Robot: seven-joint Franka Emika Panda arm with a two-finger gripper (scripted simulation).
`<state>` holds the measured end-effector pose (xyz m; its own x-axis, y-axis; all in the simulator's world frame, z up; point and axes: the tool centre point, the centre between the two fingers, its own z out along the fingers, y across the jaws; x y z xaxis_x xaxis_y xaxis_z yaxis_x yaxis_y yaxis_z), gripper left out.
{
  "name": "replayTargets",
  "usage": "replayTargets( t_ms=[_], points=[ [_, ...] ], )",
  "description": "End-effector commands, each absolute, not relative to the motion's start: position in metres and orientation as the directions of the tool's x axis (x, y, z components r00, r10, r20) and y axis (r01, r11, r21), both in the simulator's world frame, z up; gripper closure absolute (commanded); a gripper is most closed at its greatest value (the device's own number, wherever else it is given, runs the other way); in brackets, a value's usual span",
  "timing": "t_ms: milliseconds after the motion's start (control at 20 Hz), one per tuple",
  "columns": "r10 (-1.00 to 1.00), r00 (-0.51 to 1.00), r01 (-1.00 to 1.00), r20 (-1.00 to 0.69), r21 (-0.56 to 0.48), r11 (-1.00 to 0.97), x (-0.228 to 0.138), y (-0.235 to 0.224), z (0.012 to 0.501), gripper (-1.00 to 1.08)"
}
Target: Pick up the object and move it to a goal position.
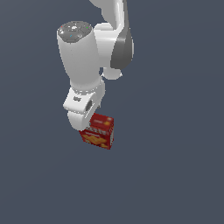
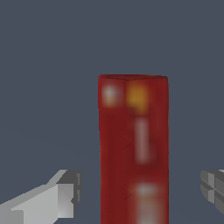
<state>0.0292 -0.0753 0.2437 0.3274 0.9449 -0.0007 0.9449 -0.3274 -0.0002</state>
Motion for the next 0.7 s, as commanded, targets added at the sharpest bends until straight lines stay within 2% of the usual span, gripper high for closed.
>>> replayTargets(
  t_ms=[0, 350, 650],
  points=[
    [0.950, 0.312, 0.950, 0.000, 0.000, -0.312, 0.030, -0.077, 0.243, -0.92],
    [0.950, 0.311, 0.950, 0.000, 0.000, -0.311, 0.030, -0.077, 0.239, -0.92],
    [0.951, 0.309, 0.951, 0.000, 0.000, -0.309, 0.030, -0.077, 0.216, -0.92]
  ],
)
